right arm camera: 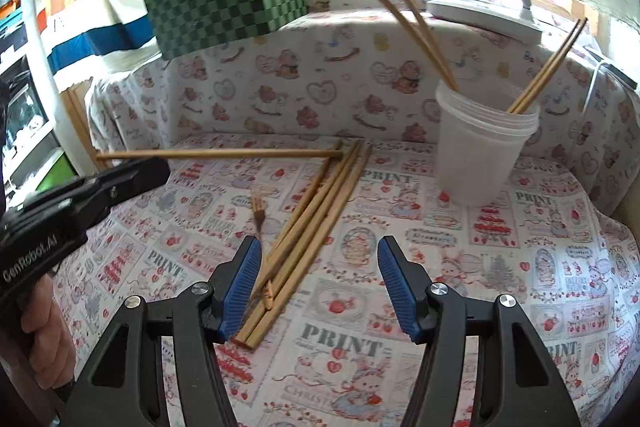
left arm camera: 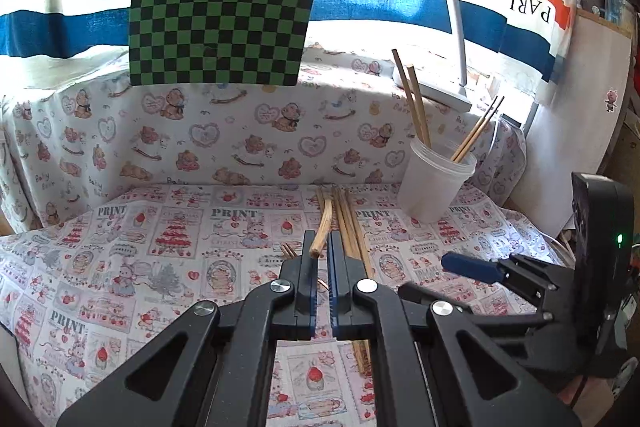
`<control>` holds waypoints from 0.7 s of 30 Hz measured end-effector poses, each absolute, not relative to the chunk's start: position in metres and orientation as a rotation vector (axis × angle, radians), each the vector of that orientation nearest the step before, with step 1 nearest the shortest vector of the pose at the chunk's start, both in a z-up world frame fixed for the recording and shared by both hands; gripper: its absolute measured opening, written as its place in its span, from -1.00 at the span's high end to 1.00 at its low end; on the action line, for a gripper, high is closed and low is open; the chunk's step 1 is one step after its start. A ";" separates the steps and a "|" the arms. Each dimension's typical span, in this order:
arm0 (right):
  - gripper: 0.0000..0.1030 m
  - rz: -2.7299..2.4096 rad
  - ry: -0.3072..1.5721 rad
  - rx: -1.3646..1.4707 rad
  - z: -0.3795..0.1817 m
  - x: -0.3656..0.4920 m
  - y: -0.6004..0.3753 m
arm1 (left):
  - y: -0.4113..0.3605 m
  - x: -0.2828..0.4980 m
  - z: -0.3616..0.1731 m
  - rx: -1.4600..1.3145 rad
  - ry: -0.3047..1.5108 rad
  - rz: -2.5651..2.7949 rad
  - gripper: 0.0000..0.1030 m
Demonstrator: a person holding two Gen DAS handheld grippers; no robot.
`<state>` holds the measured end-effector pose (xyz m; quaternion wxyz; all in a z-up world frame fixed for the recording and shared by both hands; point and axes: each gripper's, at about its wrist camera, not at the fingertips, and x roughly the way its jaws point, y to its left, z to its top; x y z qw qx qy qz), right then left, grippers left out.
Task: Organize utensils
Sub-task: 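Grasp a bamboo chopstick from the pile with the left tool while the right tool grasps another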
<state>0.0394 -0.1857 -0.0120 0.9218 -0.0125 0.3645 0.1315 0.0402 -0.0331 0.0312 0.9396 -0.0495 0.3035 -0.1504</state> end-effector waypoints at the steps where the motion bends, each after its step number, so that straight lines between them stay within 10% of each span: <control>1: -0.22 0.285 0.764 -0.043 -0.016 0.039 -0.179 | -0.032 0.040 0.032 -0.091 0.614 -0.288 0.93; 15: -0.07 0.346 0.843 -0.191 -0.046 0.026 -0.129 | -0.026 0.031 0.042 -0.054 0.531 -0.195 0.94; 21: 0.65 0.275 0.856 -0.203 -0.050 0.029 -0.135 | -0.019 0.031 0.045 -0.075 0.513 -0.171 0.94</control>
